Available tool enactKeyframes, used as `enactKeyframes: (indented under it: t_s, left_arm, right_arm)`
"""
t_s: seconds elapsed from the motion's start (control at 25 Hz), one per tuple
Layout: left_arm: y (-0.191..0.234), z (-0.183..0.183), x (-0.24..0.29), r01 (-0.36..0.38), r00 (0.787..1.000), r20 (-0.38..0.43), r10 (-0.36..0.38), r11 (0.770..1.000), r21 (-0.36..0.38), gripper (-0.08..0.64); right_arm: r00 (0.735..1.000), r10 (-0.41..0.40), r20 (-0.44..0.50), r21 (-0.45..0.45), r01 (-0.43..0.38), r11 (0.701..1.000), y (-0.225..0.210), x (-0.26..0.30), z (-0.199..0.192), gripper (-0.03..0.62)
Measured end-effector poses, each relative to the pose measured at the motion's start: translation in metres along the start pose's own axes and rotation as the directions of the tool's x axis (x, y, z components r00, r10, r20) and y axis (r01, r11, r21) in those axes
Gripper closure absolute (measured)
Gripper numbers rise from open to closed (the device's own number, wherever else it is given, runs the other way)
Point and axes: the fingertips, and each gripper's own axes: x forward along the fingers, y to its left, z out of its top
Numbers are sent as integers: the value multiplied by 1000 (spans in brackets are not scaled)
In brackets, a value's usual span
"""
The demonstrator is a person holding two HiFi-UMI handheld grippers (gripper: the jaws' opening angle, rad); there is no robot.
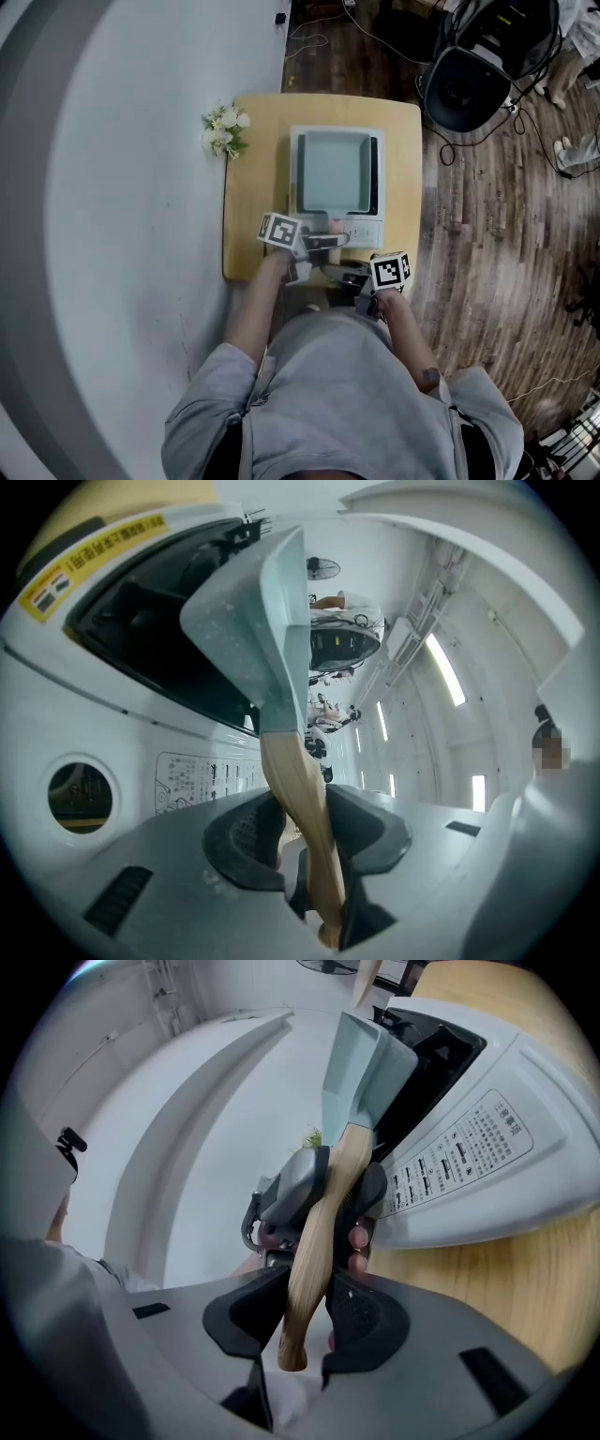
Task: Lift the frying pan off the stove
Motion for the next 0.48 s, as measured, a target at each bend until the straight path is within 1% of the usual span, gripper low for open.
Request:
enactKeyframes:
  t_s: [0.16, 0.28, 0.48]
  left_arm:
    - [0, -1, 1, -14, 1000, 11, 14, 1000, 22, 433]
    - [1, -2, 1, -40, 999, 12, 39, 998, 38, 434]
    - [-2, -5, 1, -63, 998, 30, 61, 996, 56, 433]
  right_arm:
    - [1000, -11, 5, -13, 11, 1000, 0, -1, 0, 479]
    - [1000, -24, -5, -21, 23, 1000, -2, -2, -2, 479]
    - [1000, -14, -18, -39, 13, 999, 2, -2, -5, 474]
